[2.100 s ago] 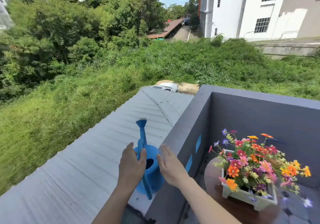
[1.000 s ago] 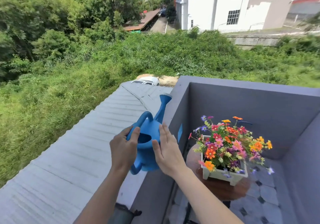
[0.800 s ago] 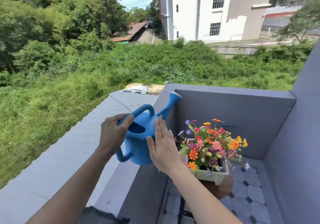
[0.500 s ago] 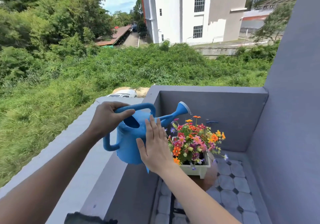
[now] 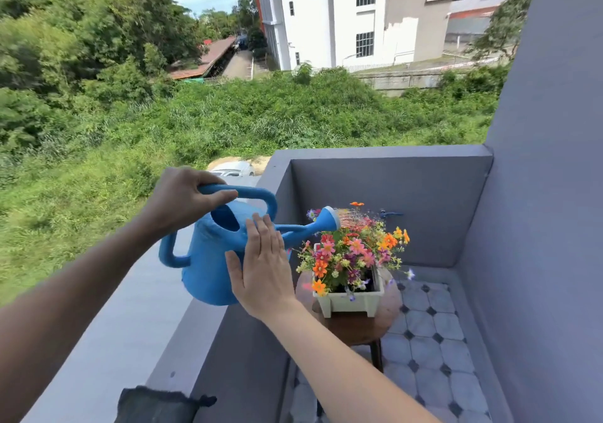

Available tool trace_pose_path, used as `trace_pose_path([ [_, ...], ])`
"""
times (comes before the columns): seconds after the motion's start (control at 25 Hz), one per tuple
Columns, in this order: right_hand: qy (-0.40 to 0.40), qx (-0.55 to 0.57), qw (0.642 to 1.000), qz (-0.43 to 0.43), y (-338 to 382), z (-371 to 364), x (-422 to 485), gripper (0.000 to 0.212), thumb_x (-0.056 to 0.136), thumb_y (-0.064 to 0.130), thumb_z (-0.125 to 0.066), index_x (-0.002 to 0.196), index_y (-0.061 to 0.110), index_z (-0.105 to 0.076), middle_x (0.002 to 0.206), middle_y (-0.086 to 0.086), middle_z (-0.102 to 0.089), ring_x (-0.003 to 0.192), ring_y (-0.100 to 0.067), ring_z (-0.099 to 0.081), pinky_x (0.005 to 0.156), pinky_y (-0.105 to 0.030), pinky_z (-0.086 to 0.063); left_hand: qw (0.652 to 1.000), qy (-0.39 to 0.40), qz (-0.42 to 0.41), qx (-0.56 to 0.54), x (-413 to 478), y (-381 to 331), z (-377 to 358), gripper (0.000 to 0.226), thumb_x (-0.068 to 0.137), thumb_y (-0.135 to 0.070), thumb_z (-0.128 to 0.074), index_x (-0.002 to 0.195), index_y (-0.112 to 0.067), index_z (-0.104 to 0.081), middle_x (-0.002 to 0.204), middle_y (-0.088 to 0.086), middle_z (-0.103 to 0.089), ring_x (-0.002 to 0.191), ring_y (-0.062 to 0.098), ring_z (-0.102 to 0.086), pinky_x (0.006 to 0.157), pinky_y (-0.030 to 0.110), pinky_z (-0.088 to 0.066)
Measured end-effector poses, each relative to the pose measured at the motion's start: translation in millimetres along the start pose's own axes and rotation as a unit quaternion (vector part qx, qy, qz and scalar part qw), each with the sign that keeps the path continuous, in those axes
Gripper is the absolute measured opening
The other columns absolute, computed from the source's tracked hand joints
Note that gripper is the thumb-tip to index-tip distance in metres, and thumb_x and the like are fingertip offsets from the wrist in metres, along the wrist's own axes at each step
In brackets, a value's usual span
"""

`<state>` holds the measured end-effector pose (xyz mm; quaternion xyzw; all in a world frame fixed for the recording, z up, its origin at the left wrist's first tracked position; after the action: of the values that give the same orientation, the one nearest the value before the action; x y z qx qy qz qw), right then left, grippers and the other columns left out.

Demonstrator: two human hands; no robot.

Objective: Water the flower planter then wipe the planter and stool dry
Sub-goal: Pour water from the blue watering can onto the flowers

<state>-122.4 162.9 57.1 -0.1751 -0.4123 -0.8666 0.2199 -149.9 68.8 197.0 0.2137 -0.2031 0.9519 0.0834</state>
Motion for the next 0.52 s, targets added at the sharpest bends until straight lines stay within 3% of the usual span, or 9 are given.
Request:
trace_pose_path([
  [0.12, 0.006, 0.015, 1.000, 0.004, 6, -9, 4, 0.078, 0.091, 0.055, -0.008, 0.149, 0.006, -0.024, 0.160, -0.014, -0.023, 0.150, -0.030, -0.012, 0.119, -0.037, 0.000, 1.000, -0.001, 0.005, 0.027, 2, 7, 7, 0.023, 0.073, -0.030, -0.078, 0.083, -0.009, -0.078, 0.052, -0.001, -0.063, 0.049, -0.007, -0.053, 0.043, 0.008, -0.036],
  [0.32, 0.010, 0.008, 1.000, 0.026, 19, -29, 3, 0.079, 0.091, 0.054, -0.004, 0.149, 0.004, -0.024, 0.160, -0.014, -0.022, 0.150, -0.030, -0.014, 0.116, -0.037, 0.009, 0.998, 0.015, -0.018, 0.059, 1, 13, 13, 0.024, 0.071, -0.030, -0.080, 0.080, -0.008, -0.077, 0.051, -0.013, -0.058, 0.050, -0.011, -0.055, 0.046, 0.004, -0.037],
  [0.52, 0.034, 0.043, 0.998, 0.029, 29, -41, -8, 0.083, 0.087, 0.055, -0.001, 0.152, 0.005, -0.015, 0.163, -0.011, -0.010, 0.152, -0.026, -0.001, 0.112, -0.029, 0.022, 0.996, 0.038, -0.034, 0.073, -4, 22, 10, 0.025, 0.069, -0.033, -0.080, 0.082, -0.012, -0.078, 0.066, 0.004, -0.073, 0.080, 0.004, -0.060, 0.056, 0.011, -0.043],
])
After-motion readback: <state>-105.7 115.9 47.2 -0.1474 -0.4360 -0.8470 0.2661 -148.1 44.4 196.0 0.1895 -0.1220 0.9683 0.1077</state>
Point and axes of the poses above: each hand's wrist, its own x-axis towards the middle knuckle, its own z-axis out of the back of the hand, y = z × x, the point moved 8 cm from there along x, towards the middle knuckle
